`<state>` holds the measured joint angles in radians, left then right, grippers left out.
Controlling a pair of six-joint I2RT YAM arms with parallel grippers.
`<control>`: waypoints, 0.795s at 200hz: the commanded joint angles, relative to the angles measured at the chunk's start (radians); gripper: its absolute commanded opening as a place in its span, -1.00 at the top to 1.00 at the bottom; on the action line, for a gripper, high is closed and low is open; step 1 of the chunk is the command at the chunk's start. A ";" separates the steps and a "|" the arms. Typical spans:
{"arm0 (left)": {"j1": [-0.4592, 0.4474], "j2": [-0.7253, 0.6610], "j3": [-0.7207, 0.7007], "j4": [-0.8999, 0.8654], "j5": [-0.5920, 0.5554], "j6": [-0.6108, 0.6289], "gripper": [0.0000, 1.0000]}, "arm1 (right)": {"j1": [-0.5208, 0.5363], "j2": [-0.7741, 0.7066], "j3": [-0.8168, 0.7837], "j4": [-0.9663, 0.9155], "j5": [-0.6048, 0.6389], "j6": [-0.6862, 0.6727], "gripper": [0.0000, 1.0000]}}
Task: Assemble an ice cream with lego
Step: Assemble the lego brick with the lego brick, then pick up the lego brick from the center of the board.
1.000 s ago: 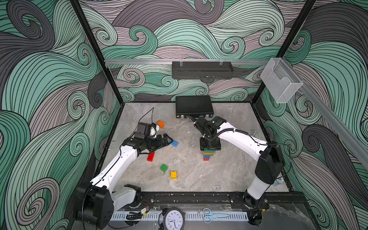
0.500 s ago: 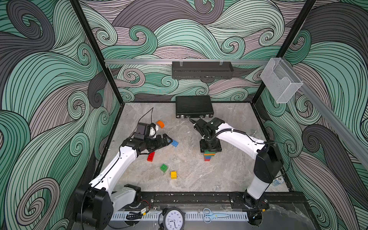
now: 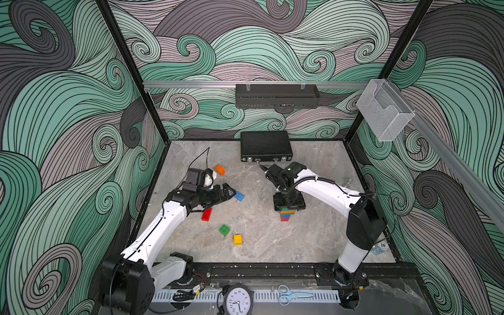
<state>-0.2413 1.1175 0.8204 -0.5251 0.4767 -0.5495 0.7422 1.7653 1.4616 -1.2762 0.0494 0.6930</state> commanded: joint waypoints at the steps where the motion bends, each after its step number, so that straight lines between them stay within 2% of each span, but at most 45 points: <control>1: 0.006 -0.021 0.029 -0.026 -0.013 0.019 -0.96 | 0.003 -0.045 0.012 -0.030 -0.005 0.022 -0.70; 43: 0.007 -0.026 0.036 -0.038 -0.016 0.020 -0.96 | 0.007 -0.128 0.075 -0.091 0.005 0.016 -0.82; 85: 0.006 -0.027 0.044 -0.044 -0.021 0.017 -0.96 | -0.029 -0.176 0.148 -0.153 0.021 -0.028 -0.85; 117: 0.005 -0.026 0.051 -0.052 -0.027 0.015 -0.96 | -0.123 -0.192 0.166 -0.151 0.047 -0.098 -0.84; 159: 0.007 -0.014 0.067 -0.056 -0.032 0.013 -0.96 | -0.311 -0.127 0.152 -0.075 0.059 -0.253 -0.85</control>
<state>-0.2413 1.1065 0.8356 -0.5560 0.4583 -0.5491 0.5163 1.5951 1.6161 -1.3834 0.0803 0.5495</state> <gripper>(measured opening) 0.978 0.924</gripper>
